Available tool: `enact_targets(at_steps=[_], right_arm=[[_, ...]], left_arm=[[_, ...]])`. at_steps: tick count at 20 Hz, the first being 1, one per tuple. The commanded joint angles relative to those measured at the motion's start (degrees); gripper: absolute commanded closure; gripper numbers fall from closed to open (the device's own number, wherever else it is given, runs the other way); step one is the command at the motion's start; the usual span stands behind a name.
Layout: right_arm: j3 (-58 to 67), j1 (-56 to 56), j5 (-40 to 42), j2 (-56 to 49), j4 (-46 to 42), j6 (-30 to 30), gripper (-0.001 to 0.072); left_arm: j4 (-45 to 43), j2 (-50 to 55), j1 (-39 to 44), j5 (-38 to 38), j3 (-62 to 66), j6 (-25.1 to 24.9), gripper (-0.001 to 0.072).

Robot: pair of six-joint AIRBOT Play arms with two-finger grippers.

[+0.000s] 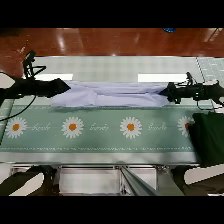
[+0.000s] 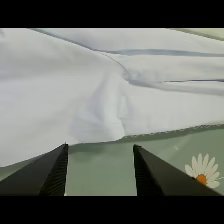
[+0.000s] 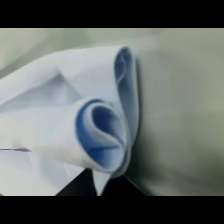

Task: Fold the shirts.

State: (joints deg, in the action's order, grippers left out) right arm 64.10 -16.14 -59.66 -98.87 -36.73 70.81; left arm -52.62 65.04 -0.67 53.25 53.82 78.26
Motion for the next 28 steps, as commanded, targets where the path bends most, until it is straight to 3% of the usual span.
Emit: enact_targets(at_steps=[1, 2, 3, 6, 10, 15, 19, 23, 28], right_arm=[[2.54, 2.95, -5.14, 0.52, 3.19, -2.93, 0.0693], [3.02, 2.49, -6.73, 2.23, 2.67, -3.02, 0.0693], [3.04, 1.97, -7.74, 4.83, 1.57, -3.1, 0.0693], [2.03, 1.73, -11.17, 18.05, -6.14, -3.3, 0.0693], [-4.94, 1.73, -10.64, 39.87, -15.98, 5.81, 0.0693], [-11.04, 1.73, -12.83, 56.59, -16.26, 12.28, 0.0693], [-12.09, 2.23, -15.15, 60.85, -15.69, 13.42, 0.0693], [-12.07, 5.73, -13.6, 60.87, -14.45, 13.6, 0.0693], [-12.07, 6.08, -13.29, 60.87, -14.12, 14.14, 0.0693]], left_arm=[[3.67, 1.27, 1.46, -1.18, -0.24, -0.07, 0.037], [4.24, 1.46, 1.88, -1.25, -0.24, -0.42, 0.0632], [4.68, 1.57, 2.47, -1.55, -0.24, -2.21, 0.0691], [4.7, 2.56, 6.34, -4.09, -0.24, -2.8, 0.0691], [6.23, 10.64, 19.41, -12.76, 2.97, -2.58, 0.0692], [6.45, 30.45, 35.74, -9.66, 21.68, -0.96, 0.0692], [6.67, 45.4, 45.35, -2.29, 39.32, 2.71, 0.0692], [8.02, 53.42, 52.72, 2.86, 47.43, 6.05, 0.0692], [9.51, 52.33, 47.93, 7.96, 50.66, 5.42, 0.0691]])
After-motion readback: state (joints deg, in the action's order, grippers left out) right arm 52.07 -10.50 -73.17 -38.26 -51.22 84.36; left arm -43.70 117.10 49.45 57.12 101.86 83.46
